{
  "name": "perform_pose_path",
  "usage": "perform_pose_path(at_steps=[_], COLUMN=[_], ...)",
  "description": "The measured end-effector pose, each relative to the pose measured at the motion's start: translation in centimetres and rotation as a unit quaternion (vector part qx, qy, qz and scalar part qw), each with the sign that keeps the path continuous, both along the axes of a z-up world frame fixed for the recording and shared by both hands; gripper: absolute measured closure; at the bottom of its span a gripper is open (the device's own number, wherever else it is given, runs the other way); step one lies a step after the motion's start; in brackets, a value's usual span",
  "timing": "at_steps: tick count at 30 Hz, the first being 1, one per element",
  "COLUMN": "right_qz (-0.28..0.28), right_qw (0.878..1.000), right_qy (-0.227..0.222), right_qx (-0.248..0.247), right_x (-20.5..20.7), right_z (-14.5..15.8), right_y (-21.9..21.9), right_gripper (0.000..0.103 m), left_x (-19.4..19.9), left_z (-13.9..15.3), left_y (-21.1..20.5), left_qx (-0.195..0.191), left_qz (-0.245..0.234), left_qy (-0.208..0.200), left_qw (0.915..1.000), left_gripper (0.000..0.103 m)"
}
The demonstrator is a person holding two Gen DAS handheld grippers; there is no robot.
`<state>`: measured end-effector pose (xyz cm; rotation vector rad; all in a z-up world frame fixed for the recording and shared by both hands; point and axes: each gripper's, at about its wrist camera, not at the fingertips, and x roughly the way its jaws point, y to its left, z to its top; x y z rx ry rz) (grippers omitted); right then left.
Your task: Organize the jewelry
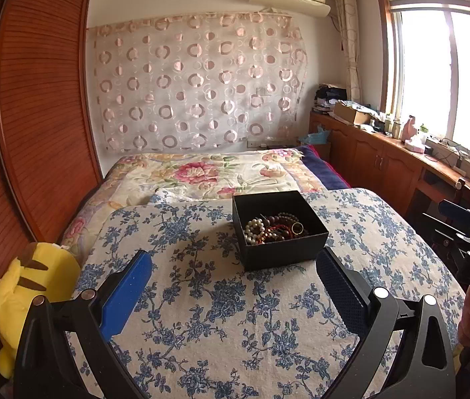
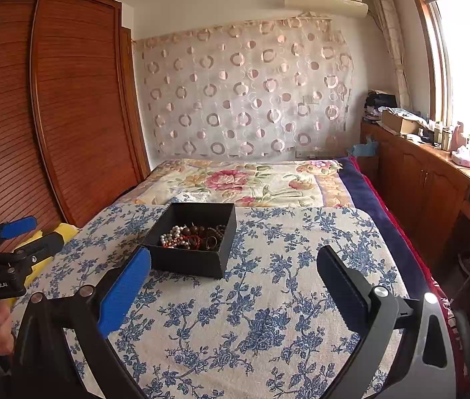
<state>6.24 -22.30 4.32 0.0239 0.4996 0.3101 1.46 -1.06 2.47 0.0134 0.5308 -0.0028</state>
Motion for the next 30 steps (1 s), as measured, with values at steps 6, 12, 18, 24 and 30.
perform_pose_path(at_steps=[6,12,18,24,30], right_qz=[0.002,0.002,0.002,0.002,0.002], right_qw=[1.000,1.000,1.000,1.000,1.000], right_qy=[-0.001,-0.002,-0.002,-0.002,-0.002], right_qx=[0.003,0.003,0.003,0.003,0.002], right_x=[0.05,0.09,0.09,0.08,0.08], right_z=[0.19,0.29,0.29,0.23,0.26], right_y=[-0.07,-0.07,-0.06,-0.04,-0.03], right_gripper=[0.002,0.002,0.002,0.002,0.002], left_x=[-0.21,-0.57,-0.68,-0.81,-0.97], left_z=[0.17,0.36,0.53,0.79,1.01], left_y=[-0.36,-0.54,-0.47,-0.41,-0.30], left_qx=[0.002,0.001,0.000,-0.001,-0.003], left_qz=[0.000,0.000,-0.001,0.000,0.002], left_qy=[-0.003,-0.008,-0.010,-0.015,-0.020], left_qw=[1.0000,1.0000,0.9999,0.9999,0.9998], left_gripper=[0.007,0.007,0.007,0.007,0.007])
